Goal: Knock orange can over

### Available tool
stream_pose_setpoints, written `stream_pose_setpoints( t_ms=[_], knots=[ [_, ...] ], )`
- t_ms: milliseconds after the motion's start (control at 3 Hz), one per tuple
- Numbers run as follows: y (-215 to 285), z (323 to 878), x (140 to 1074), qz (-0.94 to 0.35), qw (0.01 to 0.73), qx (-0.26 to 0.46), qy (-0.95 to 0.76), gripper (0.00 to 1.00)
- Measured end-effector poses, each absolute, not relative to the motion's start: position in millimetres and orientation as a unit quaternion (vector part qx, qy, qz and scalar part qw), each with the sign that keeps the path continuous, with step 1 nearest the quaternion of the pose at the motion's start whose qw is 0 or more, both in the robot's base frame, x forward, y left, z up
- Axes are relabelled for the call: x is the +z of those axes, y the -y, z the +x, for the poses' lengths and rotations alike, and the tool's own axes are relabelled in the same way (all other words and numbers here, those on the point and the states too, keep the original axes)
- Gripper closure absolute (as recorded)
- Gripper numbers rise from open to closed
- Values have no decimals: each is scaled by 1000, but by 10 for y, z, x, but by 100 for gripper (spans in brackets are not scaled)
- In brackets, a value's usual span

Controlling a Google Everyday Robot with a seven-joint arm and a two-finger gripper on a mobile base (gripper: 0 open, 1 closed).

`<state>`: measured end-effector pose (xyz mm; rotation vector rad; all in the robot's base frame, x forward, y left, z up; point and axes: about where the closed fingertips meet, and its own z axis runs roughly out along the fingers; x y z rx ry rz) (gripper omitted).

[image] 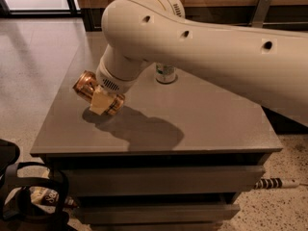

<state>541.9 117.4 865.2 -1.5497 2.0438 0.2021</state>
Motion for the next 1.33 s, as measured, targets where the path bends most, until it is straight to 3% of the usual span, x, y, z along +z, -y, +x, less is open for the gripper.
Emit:
stream_pose_setpoints(
  t_ms=[667, 1000, 1333],
  knots=[
    [-1240, 5401, 8378, -586, 199, -10, -786, 100],
    [-1270, 5398, 8310, -588, 189, -17, -787, 100],
    [-1270, 5394, 8315, -588, 189, -17, -786, 82]
  ],
)
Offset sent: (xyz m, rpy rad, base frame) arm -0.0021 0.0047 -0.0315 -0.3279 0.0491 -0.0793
